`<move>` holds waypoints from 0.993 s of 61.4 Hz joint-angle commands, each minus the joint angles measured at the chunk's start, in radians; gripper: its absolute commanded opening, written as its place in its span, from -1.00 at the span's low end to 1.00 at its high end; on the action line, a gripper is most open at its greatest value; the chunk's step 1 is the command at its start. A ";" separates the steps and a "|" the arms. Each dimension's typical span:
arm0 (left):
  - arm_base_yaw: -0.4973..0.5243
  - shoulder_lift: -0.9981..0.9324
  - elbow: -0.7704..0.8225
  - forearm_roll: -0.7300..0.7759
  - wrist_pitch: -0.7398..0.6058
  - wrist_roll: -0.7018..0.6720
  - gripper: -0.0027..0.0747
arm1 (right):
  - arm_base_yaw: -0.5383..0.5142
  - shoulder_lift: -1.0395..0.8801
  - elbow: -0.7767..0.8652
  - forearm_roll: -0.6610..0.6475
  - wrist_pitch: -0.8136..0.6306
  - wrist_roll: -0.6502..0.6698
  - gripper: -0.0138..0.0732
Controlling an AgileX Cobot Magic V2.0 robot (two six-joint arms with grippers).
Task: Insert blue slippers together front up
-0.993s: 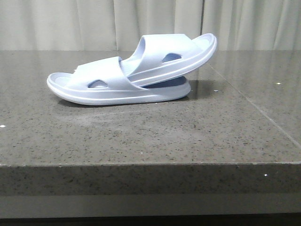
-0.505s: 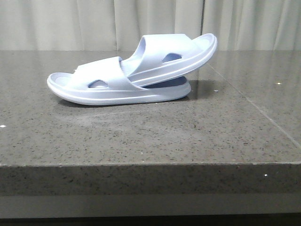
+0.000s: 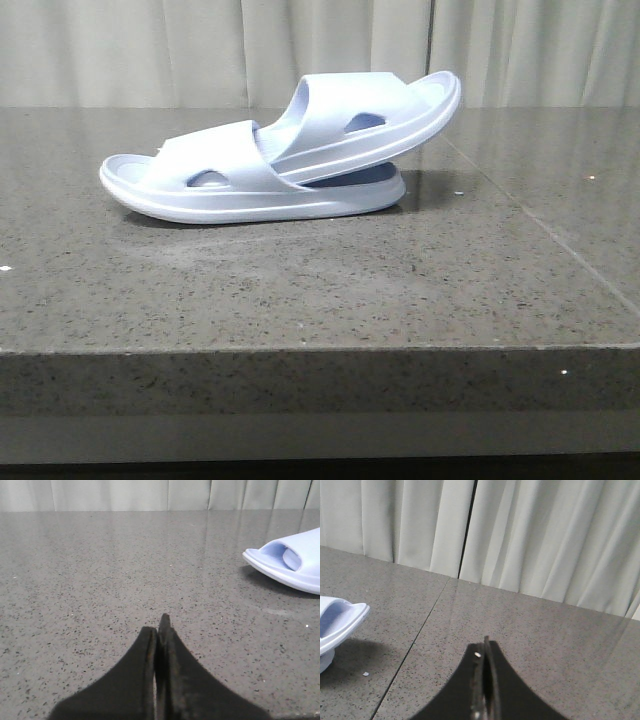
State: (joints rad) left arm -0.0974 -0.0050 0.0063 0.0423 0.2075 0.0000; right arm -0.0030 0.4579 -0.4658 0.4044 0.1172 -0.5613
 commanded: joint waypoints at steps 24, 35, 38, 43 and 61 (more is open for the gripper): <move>0.003 -0.024 0.018 -0.004 -0.089 -0.012 -0.98 | 0.000 0.002 -0.030 0.003 -0.080 -0.006 -0.82; 0.003 -0.024 0.018 -0.004 -0.089 -0.012 -0.98 | 0.000 0.002 -0.030 0.003 -0.080 -0.006 -0.82; 0.003 -0.024 0.018 -0.004 -0.089 -0.012 -0.98 | 0.000 0.002 -0.030 0.003 -0.080 -0.006 -0.82; 0.003 -0.024 0.018 -0.004 -0.089 -0.012 -0.98 | 0.000 0.002 -0.030 0.003 -0.080 -0.006 -0.82; 0.003 -0.024 0.018 -0.004 -0.089 -0.012 -0.98 | 0.043 0.001 -0.002 0.014 -0.106 0.012 -0.82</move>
State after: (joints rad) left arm -0.0974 -0.0050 0.0063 0.0423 0.2052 0.0000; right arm 0.0127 0.4557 -0.4588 0.4065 0.0996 -0.5613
